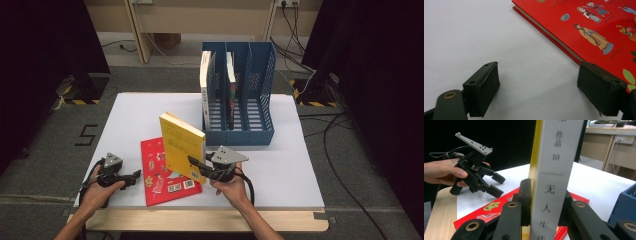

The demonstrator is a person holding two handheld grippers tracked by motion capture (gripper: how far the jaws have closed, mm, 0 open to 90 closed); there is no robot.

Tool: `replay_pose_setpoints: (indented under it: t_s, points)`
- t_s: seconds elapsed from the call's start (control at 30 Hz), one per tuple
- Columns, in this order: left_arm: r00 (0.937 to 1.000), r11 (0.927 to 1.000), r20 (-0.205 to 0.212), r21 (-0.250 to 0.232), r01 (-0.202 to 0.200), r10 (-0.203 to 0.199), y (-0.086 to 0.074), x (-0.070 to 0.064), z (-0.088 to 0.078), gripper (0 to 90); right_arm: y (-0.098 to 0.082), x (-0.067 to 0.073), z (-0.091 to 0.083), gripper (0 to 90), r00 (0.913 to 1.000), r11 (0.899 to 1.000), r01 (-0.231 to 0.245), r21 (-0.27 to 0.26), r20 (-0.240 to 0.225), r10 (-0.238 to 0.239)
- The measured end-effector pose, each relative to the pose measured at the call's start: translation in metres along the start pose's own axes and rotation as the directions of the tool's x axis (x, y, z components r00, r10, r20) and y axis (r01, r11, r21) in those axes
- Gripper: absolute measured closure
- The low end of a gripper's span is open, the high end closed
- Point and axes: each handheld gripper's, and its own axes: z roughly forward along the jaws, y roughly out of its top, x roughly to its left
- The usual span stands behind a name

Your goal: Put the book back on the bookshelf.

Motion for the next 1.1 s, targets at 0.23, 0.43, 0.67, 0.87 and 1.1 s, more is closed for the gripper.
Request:
replay_pose_setpoints:
  t_s: [0.23,0.43,0.67,0.87,1.1]
  points:
    - [1.0000,1.0000,-0.001,0.001,-0.002,0.002,0.000,0.000,0.000,16.8,0.005,0.000,0.005,71.6,0.9998,1.000,0.008,0.006,0.016,-0.008]
    - [1.0000,1.0000,0.000,0.001,-0.002,0.002,0.000,0.000,0.000,16.8,0.013,-0.001,0.011,72.0,1.0000,1.000,0.005,-0.021,0.007,-0.005]
    - [1.0000,1.0000,-0.001,0.001,-0.002,0.002,0.000,0.000,0.000,16.8,0.026,0.005,0.017,72.1,0.9996,0.999,0.028,-0.036,0.000,-0.028]
    - [1.0000,1.0000,-0.002,0.002,-0.003,0.003,0.000,0.000,0.000,16.8,0.025,0.003,0.019,72.3,0.9999,0.999,-0.010,-0.047,-0.010,0.009]
    - [1.0000,1.0000,-0.001,0.001,-0.002,0.002,0.000,0.000,0.000,16.7,0.025,0.000,0.025,73.2,0.9990,0.998,-0.043,-0.048,-0.016,0.042]
